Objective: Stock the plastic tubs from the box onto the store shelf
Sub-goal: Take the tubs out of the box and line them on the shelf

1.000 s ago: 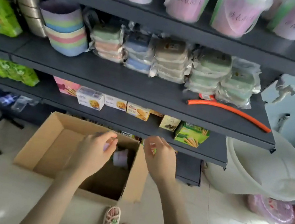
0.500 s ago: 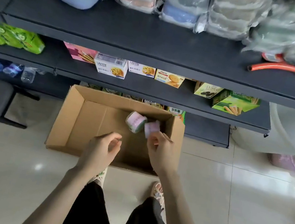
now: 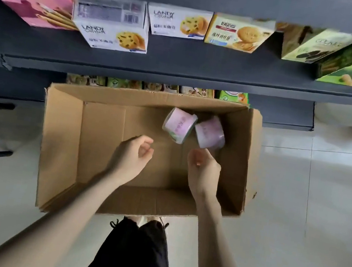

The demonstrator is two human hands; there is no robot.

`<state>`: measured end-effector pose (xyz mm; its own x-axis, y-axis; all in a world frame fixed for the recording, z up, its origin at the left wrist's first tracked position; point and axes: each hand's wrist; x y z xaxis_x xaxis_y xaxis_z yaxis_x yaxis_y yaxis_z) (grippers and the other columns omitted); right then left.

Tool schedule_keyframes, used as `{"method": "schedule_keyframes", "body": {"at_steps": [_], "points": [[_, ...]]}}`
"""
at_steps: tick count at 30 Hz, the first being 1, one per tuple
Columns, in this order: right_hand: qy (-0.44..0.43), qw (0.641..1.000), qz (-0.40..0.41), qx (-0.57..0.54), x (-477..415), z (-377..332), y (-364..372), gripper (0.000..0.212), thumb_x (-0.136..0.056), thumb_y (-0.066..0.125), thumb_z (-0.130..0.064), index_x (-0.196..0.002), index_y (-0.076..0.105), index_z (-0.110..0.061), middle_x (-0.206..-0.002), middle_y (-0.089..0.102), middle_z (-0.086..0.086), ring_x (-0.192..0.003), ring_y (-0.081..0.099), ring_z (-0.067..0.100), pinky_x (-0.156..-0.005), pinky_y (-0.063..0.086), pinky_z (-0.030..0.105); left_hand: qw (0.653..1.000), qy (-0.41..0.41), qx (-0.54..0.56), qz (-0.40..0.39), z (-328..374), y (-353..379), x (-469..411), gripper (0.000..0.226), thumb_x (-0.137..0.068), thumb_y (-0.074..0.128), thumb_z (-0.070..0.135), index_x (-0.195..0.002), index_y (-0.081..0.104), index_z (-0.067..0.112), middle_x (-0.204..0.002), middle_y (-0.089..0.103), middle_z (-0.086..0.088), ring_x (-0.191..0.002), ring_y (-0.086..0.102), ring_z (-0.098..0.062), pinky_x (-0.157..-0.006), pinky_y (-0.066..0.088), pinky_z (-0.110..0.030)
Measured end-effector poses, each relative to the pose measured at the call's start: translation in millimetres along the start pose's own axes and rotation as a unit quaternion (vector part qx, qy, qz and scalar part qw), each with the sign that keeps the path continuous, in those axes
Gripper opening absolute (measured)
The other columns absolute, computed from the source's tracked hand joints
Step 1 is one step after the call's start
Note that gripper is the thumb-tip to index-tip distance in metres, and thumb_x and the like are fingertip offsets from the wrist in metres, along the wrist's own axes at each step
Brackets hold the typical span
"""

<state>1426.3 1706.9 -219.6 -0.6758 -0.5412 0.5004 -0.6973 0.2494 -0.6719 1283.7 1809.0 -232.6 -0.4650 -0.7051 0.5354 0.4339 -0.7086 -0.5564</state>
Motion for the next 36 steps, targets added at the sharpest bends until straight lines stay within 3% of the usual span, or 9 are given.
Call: {"method": "schedule_keyframes", "body": {"at_steps": [4, 11, 17, 20, 25, 28, 31, 33, 36], "points": [[0.063, 0.995, 0.022, -0.074, -43.5, 34.5, 42.2, 0.014, -0.09, 0.056, -0.008, -0.101, 0.063, -0.004, -0.096, 0.069, 0.013, -0.091, 0.065, 0.028, -0.078, 0.047, 0.031, 1.0, -0.016, 0.013, -0.012, -31.2, 38.5, -63.0, 0.032, -0.084, 0.066, 0.019, -0.114, 0.059, 0.011, -0.106, 0.064, -0.006, -0.081, 0.059, -0.015, -0.077, 0.046, -0.027], [0.217, 0.946, 0.106, -0.216, -95.5, 87.2, 95.1, 0.059, -0.087, 0.066, -0.033, -0.13, 0.04, -0.002, -0.131, 0.052, 0.013, -0.123, 0.048, 0.026, -0.104, 0.036, 0.031, 0.988, -0.083, 0.112, -0.068, -60.8, 98.7, -151.8, 0.086, -0.075, 0.074, 0.042, -0.142, 0.026, 0.015, -0.143, 0.037, -0.008, -0.126, 0.042, -0.022, -0.1, 0.035, -0.03], [0.298, 0.873, 0.096, -0.374, -129.4, 105.2, 111.3, 0.049, -0.079, 0.07, -0.049, -0.11, 0.04, -0.025, -0.088, 0.048, -0.022, -0.095, 0.049, 0.006, -0.094, 0.037, 0.027, 0.962, -0.165, 0.203, -0.077, -66.9, 122.0, -183.2, 0.121, -0.042, 0.075, 0.071, -0.142, 0.027, 0.022, -0.139, 0.046, 0.004, -0.125, 0.045, -0.015, -0.106, 0.036, -0.036], [0.291, 0.845, 0.1, -0.438, -137.6, 106.5, 112.0, 0.042, -0.073, 0.076, -0.048, -0.099, 0.054, -0.025, -0.089, 0.057, -0.023, -0.085, 0.054, -0.004, -0.089, 0.041, 0.023, 0.947, -0.165, 0.259, -0.092, -65.3, 124.6, -187.8, 0.107, -0.04, 0.08, 0.063, -0.133, 0.038, 0.03, -0.123, 0.059, 0.011, -0.112, 0.056, -0.01, -0.096, 0.044, -0.036], [0.284, 0.852, 0.096, -0.428, -127.6, 115.0, 109.9, 0.032, -0.063, 0.082, -0.048, -0.073, 0.061, -0.028, -0.065, 0.067, -0.02, -0.083, 0.069, 0.012, -0.082, 0.053, 0.029, 0.933, -0.162, 0.301, -0.108, -64.0, 121.3, -175.6, 0.057, -0.053, 0.076, 0.06, -0.103, 0.053, 0.049, -0.104, 0.065, 0.019, -0.1, 0.06, -0.006, -0.072, 0.048, -0.029], [0.302, 0.852, 0.052, -0.424, -111.8, 119.2, 106.4, 0.05, -0.057, 0.081, -0.055, -0.089, 0.063, -0.023, -0.09, 0.07, -0.012, -0.085, 0.07, 0.014, -0.086, 0.053, 0.03, 0.948, -0.149, 0.268, -0.087, -71.4, 117.7, -159.7, 0.059, -0.059, 0.077, 0.058, -0.109, 0.049, 0.042, -0.107, 0.061, 0.019, -0.097, 0.06, -0.004, -0.06, 0.049, -0.023], [0.313, 0.843, -0.002, -0.437, -96.9, 124.1, 104.9, 0.064, -0.048, 0.081, -0.058, -0.098, 0.06, -0.024, -0.108, 0.067, -0.006, -0.094, 0.068, 0.015, -0.087, 0.052, 0.029, 0.972, -0.079, 0.192, -0.107, -82.2, 112.4, -143.9, 0.083, -0.065, 0.081, 0.043, -0.127, 0.028, 0.057, -0.12, 0.037, 0.033, -0.102, 0.053, -0.004, -0.048, 0.048, -0.015], [0.306, 0.841, -0.041, -0.444, -92.3, 126.2, 104.1, 0.055, -0.053, 0.083, -0.056, -0.095, 0.06, -0.028, -0.109, 0.067, -0.008, -0.1, 0.066, 0.016, -0.082, 0.051, 0.027, 0.978, -0.035, 0.135, -0.157, -90.0, 108.5, -139.6, 0.1, -0.065, 0.083, 0.03, -0.131, 0.017, 0.065, -0.132, 0.027, 0.027, -0.109, 0.049, -0.011, -0.046, 0.049, -0.016], [0.306, 0.847, -0.073, -0.429, -93.2, 126.5, 104.5, 0.052, -0.061, 0.081, -0.053, -0.101, 0.059, -0.028, -0.11, 0.067, -0.007, -0.104, 0.064, 0.015, -0.083, 0.048, 0.027, 0.983, -0.014, 0.103, -0.152, -97.2, 105.3, -139.5, 0.097, -0.06, 0.087, 0.019, -0.136, 0.032, 0.044, -0.135, 0.033, 0.006, -0.111, 0.047, -0.02, -0.054, 0.052, -0.017]]}}
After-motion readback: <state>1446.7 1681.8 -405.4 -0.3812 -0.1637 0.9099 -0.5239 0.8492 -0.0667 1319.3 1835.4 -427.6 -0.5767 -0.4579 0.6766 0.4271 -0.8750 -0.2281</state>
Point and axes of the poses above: each hand's wrist, its own x-axis away from the middle knuckle, its own y-axis out of the palm, z = x × y
